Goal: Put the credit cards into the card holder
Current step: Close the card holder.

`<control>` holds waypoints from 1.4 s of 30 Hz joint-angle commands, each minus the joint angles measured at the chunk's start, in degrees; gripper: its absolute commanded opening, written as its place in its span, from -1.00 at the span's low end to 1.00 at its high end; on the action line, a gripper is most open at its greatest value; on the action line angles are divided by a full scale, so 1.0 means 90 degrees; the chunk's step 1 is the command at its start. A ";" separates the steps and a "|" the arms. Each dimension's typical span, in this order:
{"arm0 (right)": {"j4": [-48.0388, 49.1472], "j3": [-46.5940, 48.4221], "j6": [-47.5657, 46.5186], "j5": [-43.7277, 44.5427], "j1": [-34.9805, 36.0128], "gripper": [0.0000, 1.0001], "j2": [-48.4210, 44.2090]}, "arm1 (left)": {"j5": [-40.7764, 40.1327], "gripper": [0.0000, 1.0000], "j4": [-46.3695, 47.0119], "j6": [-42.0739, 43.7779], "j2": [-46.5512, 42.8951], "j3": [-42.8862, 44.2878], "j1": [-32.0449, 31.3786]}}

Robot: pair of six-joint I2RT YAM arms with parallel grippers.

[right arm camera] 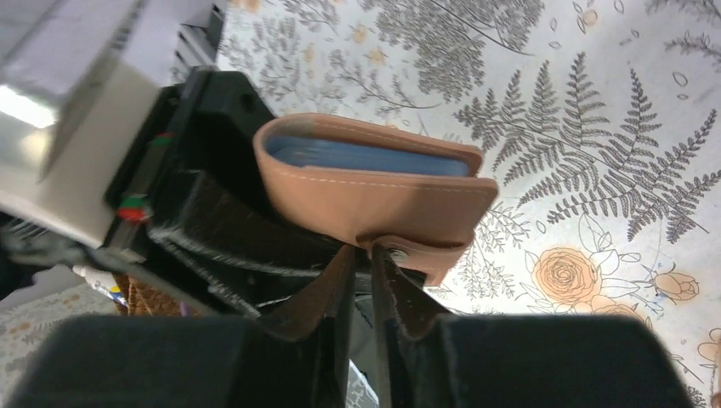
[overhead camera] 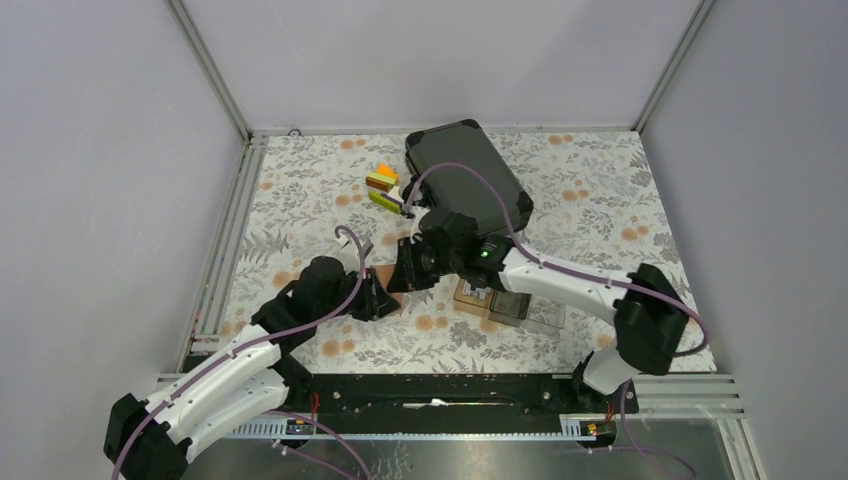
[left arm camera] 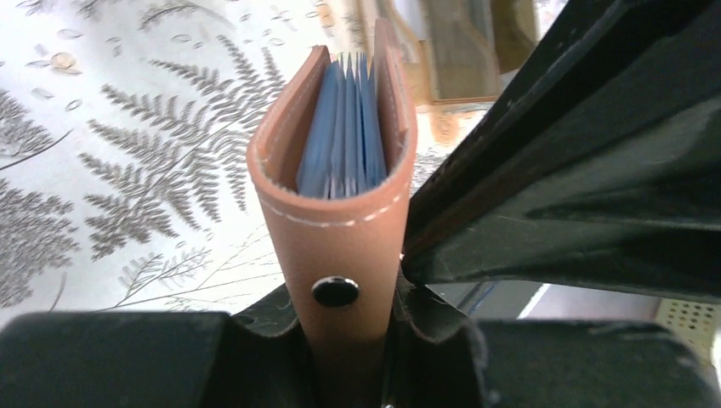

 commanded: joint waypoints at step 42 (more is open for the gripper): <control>0.4977 -0.2477 0.0889 -0.3528 -0.1164 0.30 -0.2500 | 0.3198 -1.00 0.3834 -0.1091 -0.0497 0.0145 -0.0002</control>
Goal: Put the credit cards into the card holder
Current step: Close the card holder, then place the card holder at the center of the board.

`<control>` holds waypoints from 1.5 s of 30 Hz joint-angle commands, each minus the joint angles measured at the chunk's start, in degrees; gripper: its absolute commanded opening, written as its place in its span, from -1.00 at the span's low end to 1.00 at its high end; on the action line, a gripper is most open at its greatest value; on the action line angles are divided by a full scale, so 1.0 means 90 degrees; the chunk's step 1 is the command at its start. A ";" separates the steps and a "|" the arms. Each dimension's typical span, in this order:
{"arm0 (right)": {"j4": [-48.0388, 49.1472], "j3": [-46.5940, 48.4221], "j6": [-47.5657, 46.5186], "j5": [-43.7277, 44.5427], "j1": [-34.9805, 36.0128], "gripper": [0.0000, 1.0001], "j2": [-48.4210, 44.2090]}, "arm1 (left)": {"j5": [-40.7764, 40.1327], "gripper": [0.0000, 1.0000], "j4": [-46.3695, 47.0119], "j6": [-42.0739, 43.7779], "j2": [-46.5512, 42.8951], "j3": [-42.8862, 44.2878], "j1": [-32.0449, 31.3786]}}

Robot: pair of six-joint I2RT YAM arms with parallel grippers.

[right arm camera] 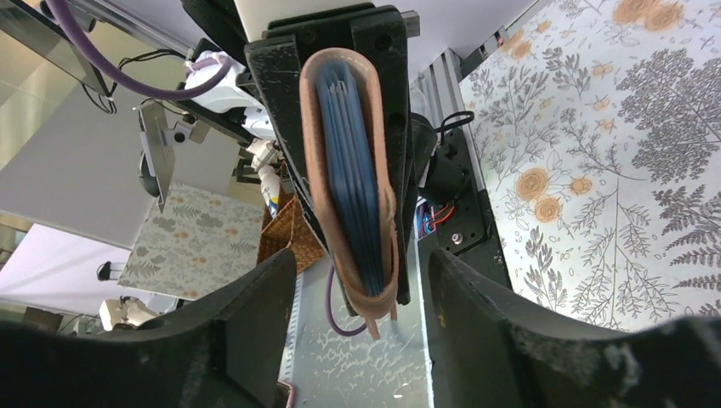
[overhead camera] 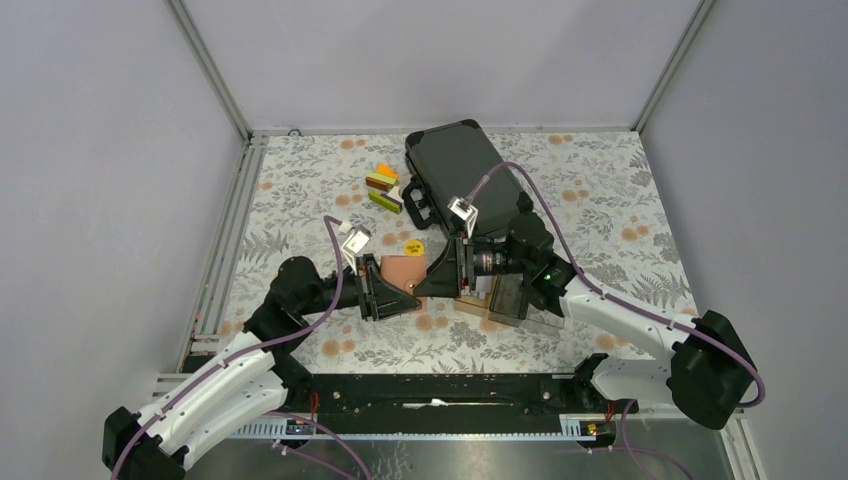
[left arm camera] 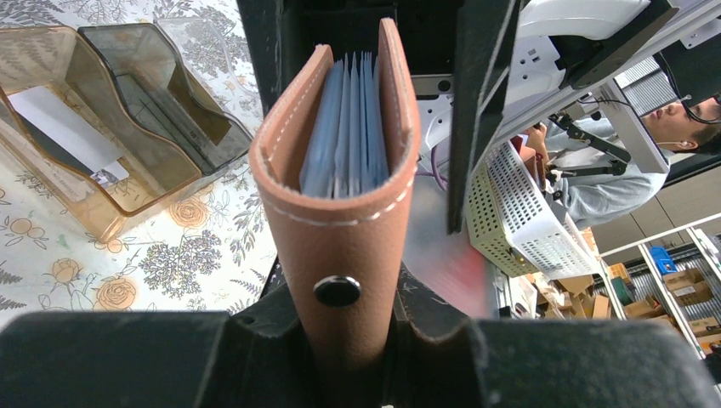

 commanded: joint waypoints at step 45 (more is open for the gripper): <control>-0.1163 0.0399 -0.1064 0.2712 0.0527 -1.00 0.0805 | -0.0436 0.97 -0.2504 0.1141 -0.0163 0.1113 0.0347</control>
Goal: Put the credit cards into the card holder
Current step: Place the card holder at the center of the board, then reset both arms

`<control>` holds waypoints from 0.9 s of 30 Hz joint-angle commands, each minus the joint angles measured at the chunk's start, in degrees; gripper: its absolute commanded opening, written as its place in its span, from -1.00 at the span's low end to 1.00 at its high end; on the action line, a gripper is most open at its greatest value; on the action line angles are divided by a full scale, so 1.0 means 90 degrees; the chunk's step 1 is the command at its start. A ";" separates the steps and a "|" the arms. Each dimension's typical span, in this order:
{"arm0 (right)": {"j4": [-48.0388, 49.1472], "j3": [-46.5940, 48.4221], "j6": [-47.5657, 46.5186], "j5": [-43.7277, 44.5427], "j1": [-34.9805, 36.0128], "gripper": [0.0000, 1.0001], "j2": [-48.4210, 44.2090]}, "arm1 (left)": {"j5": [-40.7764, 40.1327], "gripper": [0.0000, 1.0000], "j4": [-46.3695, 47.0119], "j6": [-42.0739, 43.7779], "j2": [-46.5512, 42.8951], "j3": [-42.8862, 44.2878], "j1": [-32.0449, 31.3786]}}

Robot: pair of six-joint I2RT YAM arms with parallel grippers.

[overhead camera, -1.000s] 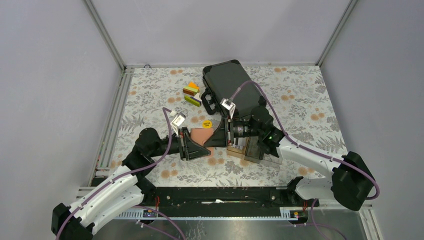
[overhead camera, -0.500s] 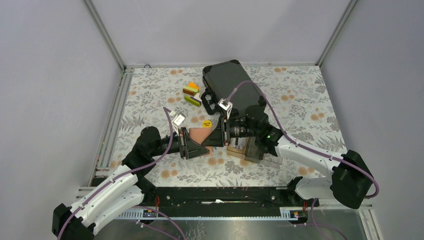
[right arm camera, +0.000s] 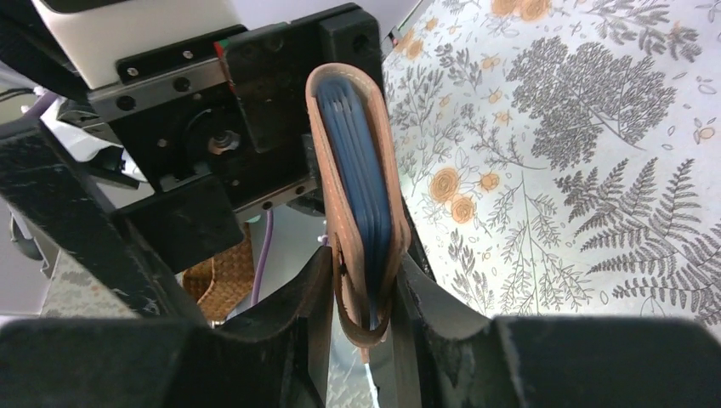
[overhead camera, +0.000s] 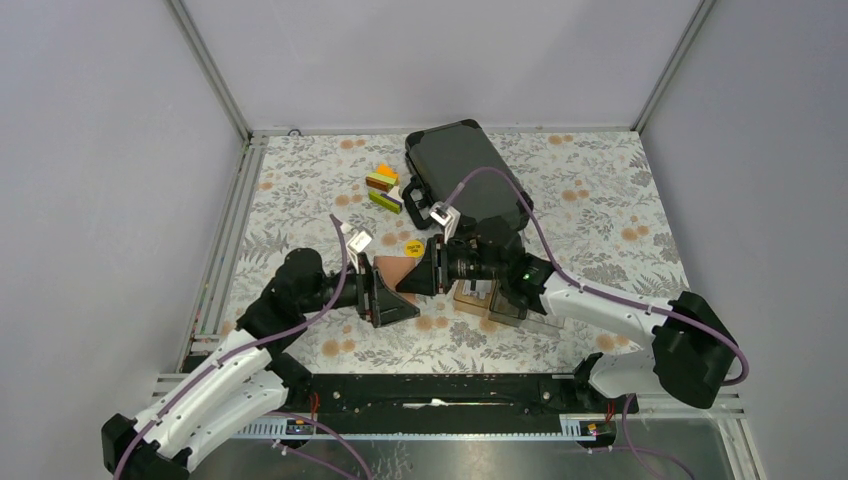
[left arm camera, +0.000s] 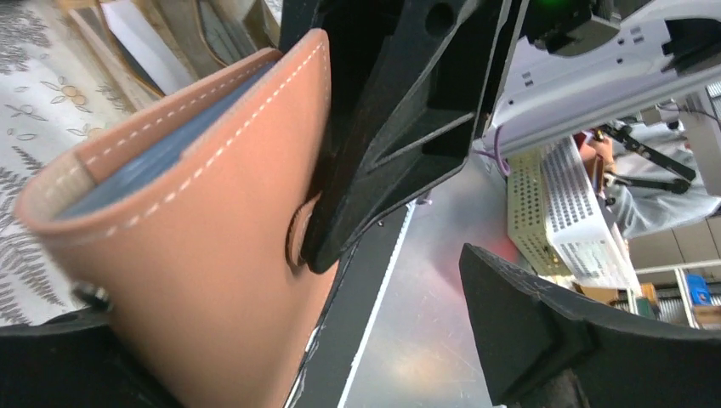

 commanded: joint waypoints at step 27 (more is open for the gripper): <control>-0.1535 0.0890 -0.0451 0.1075 -0.0083 0.16 0.2576 | -0.3402 0.98 -0.3807 0.2092 -0.0223 0.2015 0.3417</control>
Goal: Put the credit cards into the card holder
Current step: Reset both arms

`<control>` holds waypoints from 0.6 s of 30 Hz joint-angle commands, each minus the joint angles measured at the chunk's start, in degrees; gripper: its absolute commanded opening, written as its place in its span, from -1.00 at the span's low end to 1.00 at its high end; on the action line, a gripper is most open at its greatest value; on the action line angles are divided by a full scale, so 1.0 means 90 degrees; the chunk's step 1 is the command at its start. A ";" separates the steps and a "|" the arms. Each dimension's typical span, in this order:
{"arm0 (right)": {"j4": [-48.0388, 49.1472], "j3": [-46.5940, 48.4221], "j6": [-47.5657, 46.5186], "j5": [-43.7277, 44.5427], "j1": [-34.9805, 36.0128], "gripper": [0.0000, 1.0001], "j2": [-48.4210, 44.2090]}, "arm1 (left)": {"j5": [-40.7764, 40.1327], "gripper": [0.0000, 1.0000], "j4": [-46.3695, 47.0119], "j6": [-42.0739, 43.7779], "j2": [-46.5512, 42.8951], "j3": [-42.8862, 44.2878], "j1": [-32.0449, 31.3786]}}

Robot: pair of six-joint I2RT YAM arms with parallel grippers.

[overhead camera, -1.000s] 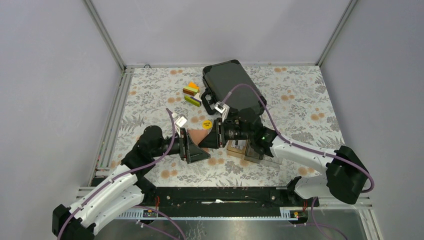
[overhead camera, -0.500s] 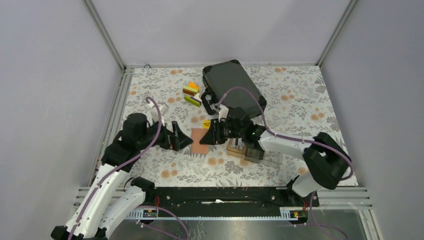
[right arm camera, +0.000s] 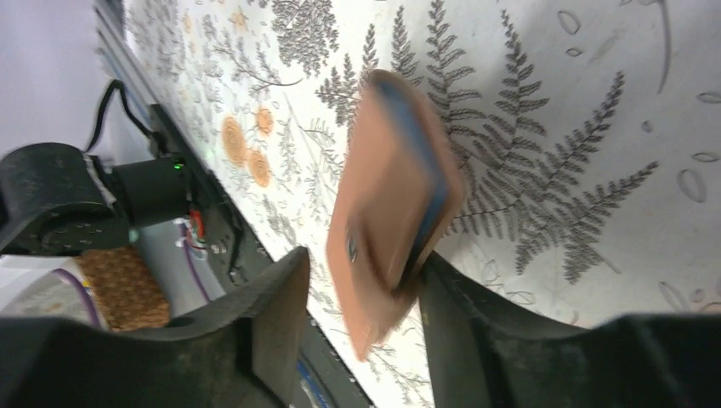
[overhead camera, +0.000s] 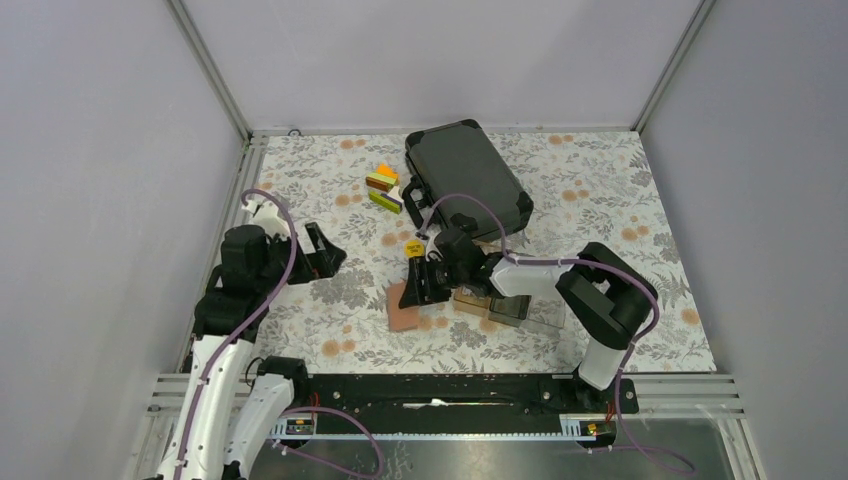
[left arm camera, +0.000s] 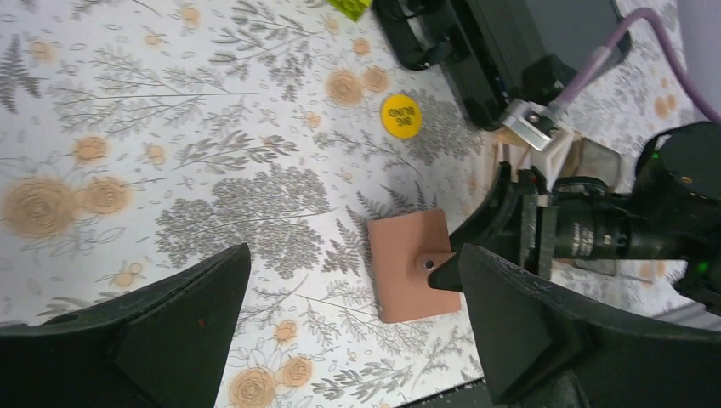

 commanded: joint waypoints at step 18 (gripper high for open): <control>-0.3264 0.0228 -0.2185 0.3178 -0.1635 0.99 -0.3854 | -0.3110 0.98 0.0418 -0.0189 -0.1244 -0.0452 0.0034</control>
